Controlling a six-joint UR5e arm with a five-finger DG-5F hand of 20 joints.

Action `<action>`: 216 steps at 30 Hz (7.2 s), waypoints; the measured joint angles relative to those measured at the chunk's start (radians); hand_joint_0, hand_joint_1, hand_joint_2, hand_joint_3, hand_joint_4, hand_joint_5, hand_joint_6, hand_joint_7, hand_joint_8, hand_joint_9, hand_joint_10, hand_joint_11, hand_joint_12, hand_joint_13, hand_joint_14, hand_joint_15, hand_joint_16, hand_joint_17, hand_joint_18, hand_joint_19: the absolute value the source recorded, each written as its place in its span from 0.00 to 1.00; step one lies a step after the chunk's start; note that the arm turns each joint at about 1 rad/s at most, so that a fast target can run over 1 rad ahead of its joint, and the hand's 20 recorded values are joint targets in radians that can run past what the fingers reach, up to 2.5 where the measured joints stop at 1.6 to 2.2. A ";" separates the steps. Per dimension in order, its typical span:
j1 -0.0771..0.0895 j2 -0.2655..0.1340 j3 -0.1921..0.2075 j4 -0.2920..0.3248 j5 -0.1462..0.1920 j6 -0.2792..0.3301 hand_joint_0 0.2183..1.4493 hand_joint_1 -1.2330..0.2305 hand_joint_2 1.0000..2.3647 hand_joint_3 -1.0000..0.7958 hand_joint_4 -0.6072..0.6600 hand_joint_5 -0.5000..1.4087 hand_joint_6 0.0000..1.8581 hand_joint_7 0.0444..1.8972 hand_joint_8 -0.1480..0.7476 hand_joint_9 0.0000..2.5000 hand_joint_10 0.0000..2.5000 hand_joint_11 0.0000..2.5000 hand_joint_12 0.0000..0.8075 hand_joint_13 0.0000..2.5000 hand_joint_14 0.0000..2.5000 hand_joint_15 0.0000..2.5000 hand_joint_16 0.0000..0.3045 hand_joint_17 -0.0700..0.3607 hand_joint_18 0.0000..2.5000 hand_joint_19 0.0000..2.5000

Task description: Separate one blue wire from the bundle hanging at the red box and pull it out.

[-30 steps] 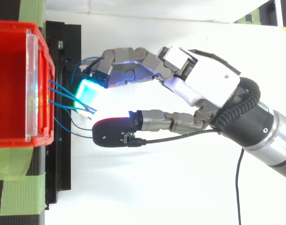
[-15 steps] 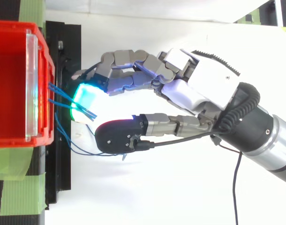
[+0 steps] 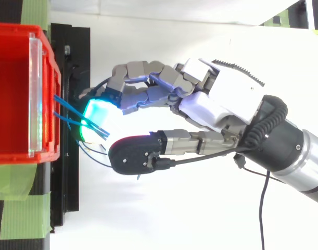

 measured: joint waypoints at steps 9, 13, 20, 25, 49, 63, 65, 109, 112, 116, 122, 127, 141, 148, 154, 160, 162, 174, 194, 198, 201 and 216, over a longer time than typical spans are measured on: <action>0.000 0.000 0.000 -0.057 -0.042 0.042 0.32 0.33 0.02 0.49 0.63 0.17 0.43 0.56 0.54 0.30 0.00 0.19 0.48 0.21 0.00 0.08 0.15 0.40 0.17 0.22; 0.000 0.000 0.000 -0.077 -0.052 0.061 0.32 0.33 0.02 0.49 0.63 0.17 0.42 0.57 0.54 0.30 0.00 0.19 0.48 0.21 0.00 0.08 0.15 0.40 0.17 0.22; 0.000 0.000 0.000 -0.092 -0.056 0.087 0.32 0.33 0.02 0.50 0.63 0.17 0.42 0.57 0.54 0.30 0.01 0.19 0.47 0.21 0.00 0.09 0.15 0.40 0.18 0.22; 0.000 0.001 0.000 -0.102 -0.066 0.108 0.32 0.33 0.02 0.50 0.63 0.17 0.43 0.57 0.54 0.30 0.00 0.19 0.47 0.21 0.00 0.09 0.15 0.40 0.18 0.22; -0.001 0.071 0.012 -0.365 -0.115 0.281 0.32 0.33 0.02 0.50 0.63 0.17 0.43 0.57 0.55 0.31 0.00 0.19 0.47 0.22 0.00 0.08 0.14 0.39 0.18 0.22; -0.010 0.084 0.066 -0.540 -0.160 0.326 0.32 0.33 0.02 0.50 0.64 0.17 0.43 0.57 0.55 0.31 0.01 0.19 0.47 0.22 0.00 0.08 0.14 0.39 0.18 0.22; -0.010 0.090 0.067 -0.551 -0.161 0.328 0.32 0.33 0.02 0.50 0.64 0.17 0.43 0.57 0.55 0.31 0.00 0.19 0.47 0.22 0.00 0.09 0.14 0.39 0.18 0.22; -0.025 0.155 0.068 -0.588 -0.155 0.390 0.32 0.35 0.02 0.51 0.65 0.17 0.43 0.58 0.55 0.31 0.00 0.19 0.46 0.22 0.00 0.08 0.14 0.39 0.18 0.22; -0.025 0.155 0.068 -0.584 -0.154 0.399 0.32 0.35 0.02 0.51 0.65 0.17 0.43 0.58 0.55 0.31 0.00 0.19 0.46 0.22 0.00 0.08 0.14 0.39 0.18 0.21; -0.025 0.155 0.067 -0.583 -0.152 0.407 0.32 0.35 0.02 0.51 0.65 0.17 0.43 0.58 0.55 0.31 0.00 0.19 0.45 0.23 0.00 0.09 0.14 0.38 0.18 0.21; -0.025 0.155 0.067 -0.582 -0.152 0.439 0.33 0.35 0.02 0.50 0.65 0.17 0.43 0.57 0.54 0.24 0.00 0.19 0.45 0.26 0.00 0.14 0.13 0.37 0.20 0.21; -0.025 0.155 0.068 -0.583 -0.152 0.458 0.33 0.35 0.02 0.50 0.64 0.17 0.44 0.56 0.54 0.22 0.00 0.20 0.46 0.29 0.01 0.22 0.13 0.36 0.20 0.22; -0.025 0.155 0.068 -0.583 -0.151 0.461 0.33 0.35 0.02 0.49 0.64 0.16 0.44 0.55 0.54 0.22 0.00 0.25 0.47 0.36 0.00 0.45 0.14 0.39 0.24 0.29; -0.025 0.155 0.067 -0.584 -0.150 0.460 0.34 0.35 0.02 0.49 0.64 0.16 0.44 0.55 0.54 0.23 0.00 0.26 0.45 0.37 0.00 0.50 0.15 0.40 0.27 0.34; -0.025 0.155 0.067 -0.587 -0.150 0.460 0.34 0.35 0.02 0.49 0.64 0.16 0.44 0.55 0.54 0.23 0.00 0.26 0.44 0.39 0.00 0.52 0.15 0.39 0.29 0.36; -0.025 0.155 0.067 -0.587 -0.150 0.460 0.34 0.35 0.02 0.49 0.64 0.16 0.44 0.54 0.54 0.24 0.00 0.26 0.44 0.39 0.00 0.53 0.15 0.40 0.29 0.37; -0.025 0.155 0.067 -0.587 -0.150 0.460 0.34 0.35 0.02 0.49 0.64 0.16 0.44 0.54 0.54 0.24 0.00 0.26 0.44 0.40 0.00 0.53 0.15 0.40 0.29 0.37; -0.025 0.155 0.067 -0.588 -0.150 0.460 0.34 0.35 0.02 0.48 0.64 0.16 0.44 0.55 0.54 0.25 0.01 0.28 0.42 0.40 0.10 0.58 0.15 0.40 0.30 0.38; -0.025 0.155 0.067 -0.588 -0.150 0.460 0.33 0.37 0.02 0.48 0.64 0.16 0.44 0.55 0.54 0.26 0.00 0.27 0.49 0.29 0.01 0.23 0.15 0.40 0.26 0.29; -0.025 0.155 0.067 -0.588 -0.150 0.460 0.33 0.37 0.02 0.48 0.64 0.16 0.44 0.54 0.54 0.26 0.00 0.25 0.46 0.28 0.01 0.15 0.14 0.38 0.25 0.27; -0.025 0.155 0.067 -0.588 -0.150 0.460 0.33 0.37 0.02 0.48 0.64 0.16 0.44 0.54 0.54 0.26 0.00 0.26 0.45 0.30 0.01 0.18 0.13 0.37 0.25 0.27; -0.025 0.155 0.067 -0.588 -0.150 0.460 0.34 0.38 0.02 0.47 0.65 0.16 0.44 0.53 0.54 0.26 0.00 0.28 0.40 0.43 0.13 0.57 0.14 0.38 0.30 0.35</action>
